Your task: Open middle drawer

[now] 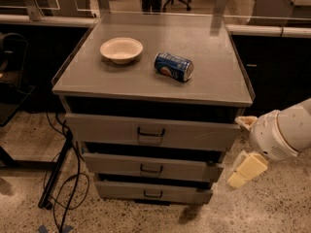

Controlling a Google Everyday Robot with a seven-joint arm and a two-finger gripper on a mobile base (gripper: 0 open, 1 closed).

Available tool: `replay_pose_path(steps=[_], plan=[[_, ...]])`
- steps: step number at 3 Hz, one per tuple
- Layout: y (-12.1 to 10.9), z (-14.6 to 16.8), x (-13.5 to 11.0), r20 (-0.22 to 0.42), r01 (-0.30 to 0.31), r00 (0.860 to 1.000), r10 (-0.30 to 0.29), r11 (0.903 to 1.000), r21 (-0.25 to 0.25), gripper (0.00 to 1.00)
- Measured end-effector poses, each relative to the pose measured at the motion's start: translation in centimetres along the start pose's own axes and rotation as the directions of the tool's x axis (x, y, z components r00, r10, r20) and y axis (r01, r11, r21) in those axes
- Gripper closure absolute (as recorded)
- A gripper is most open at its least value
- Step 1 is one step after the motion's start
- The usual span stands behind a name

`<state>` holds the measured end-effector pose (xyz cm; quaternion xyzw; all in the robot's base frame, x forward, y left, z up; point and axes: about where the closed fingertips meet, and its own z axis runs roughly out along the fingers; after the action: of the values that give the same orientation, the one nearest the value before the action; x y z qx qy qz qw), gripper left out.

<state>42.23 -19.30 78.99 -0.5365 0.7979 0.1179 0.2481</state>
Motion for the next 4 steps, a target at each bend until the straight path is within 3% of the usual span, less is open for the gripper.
replay_pose_path(steps=[1, 2, 4], plan=[[-0.8, 3.7, 1.7, 0.029, -0.055, 0.998, 0.054, 0.9979, 0.034, 0.00], [-0.8, 3.7, 1.7, 0.029, -0.055, 0.998, 0.054, 0.9979, 0.034, 0.00], [0.1, 7.9, 1.6, 0.046, -0.039, 0.998, 0.038, 0.9992, 0.007, 0.00]])
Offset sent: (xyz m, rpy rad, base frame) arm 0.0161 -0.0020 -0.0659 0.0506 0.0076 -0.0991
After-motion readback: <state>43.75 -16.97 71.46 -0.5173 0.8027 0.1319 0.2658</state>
